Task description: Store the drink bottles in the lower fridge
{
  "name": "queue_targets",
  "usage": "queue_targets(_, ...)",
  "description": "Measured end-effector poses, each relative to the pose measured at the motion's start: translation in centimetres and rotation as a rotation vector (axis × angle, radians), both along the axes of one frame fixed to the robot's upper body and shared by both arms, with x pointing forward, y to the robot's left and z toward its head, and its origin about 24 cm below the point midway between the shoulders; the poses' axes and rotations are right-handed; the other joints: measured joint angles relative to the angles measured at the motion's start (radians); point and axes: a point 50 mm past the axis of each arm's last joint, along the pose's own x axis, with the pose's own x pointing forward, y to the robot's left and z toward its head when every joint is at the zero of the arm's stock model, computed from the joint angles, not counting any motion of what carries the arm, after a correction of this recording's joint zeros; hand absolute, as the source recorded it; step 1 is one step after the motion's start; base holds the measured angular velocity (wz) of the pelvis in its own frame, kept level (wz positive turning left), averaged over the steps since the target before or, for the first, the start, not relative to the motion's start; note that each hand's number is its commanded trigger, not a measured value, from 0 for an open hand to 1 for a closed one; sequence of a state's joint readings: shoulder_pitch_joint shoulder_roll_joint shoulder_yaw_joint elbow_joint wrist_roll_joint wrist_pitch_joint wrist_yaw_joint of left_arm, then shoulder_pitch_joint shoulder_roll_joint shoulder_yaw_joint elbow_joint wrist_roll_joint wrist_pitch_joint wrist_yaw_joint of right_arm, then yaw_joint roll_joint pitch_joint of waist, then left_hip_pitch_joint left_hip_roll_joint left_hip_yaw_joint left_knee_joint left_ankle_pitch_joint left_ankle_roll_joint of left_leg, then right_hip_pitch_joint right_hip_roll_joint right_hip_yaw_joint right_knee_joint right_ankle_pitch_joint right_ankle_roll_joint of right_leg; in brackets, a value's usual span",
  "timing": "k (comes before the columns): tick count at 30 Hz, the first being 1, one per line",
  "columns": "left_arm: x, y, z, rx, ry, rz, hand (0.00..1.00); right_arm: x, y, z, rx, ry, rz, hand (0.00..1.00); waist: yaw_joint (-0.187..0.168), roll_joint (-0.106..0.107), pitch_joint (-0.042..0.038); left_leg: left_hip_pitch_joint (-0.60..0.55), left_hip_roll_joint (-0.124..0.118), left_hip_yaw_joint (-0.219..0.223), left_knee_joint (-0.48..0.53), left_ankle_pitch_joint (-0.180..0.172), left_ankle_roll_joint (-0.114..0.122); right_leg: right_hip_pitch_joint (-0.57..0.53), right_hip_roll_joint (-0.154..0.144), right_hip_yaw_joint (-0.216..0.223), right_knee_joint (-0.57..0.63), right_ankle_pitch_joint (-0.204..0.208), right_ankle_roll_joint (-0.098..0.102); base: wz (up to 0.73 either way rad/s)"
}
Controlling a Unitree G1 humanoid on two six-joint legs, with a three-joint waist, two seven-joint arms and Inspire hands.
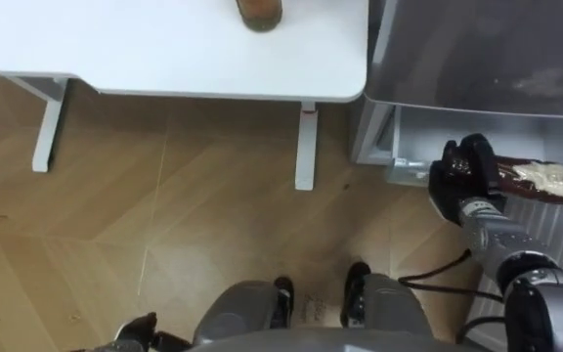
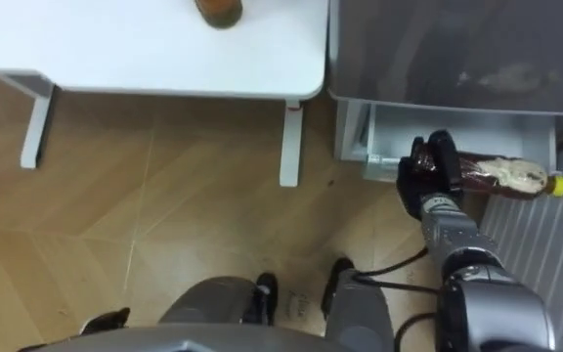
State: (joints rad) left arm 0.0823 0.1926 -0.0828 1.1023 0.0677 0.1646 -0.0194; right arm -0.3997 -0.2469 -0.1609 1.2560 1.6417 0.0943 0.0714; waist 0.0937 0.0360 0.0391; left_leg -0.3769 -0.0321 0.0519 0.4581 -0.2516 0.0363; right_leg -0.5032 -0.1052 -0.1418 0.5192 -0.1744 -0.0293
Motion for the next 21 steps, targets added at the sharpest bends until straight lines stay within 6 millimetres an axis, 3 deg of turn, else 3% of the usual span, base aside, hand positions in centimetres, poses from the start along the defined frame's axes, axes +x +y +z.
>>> queue_targets(5,1.0,0.3,0.2,0.019,-0.028,-0.007,0.0,1.5,-1.5,1.7,-0.032,-0.028,-0.012,1.0,0.003,-0.012,0.0067,-0.068,-0.001,0.003,0.029,0.0,0.0,-0.059,-0.005,0.0,0.022,0.004,-0.002,0.02)
queue_targets(10,1.9,0.5,0.5,0.024,-0.048,-0.014,0.0,2.3,-3.5,3.3,-0.109,-0.043,-0.009,1.0,0.024,-0.014,0.008,-0.103,-0.004,0.0,0.044,0.001,0.002,-0.088,-0.015,-0.011,0.034,0.005,-0.003,0.08)
queue_targets(21,2.7,0.3,0.6,0.016,-0.066,-0.048,0.0,3.1,-3.8,4.1,-0.157,-0.033,0.036,1.0,0.039,-0.015,0.0078,-0.106,-0.015,-0.01,0.035,0.004,0.007,-0.094,-0.025,-0.011,0.036,0.005,0.002,0.0)
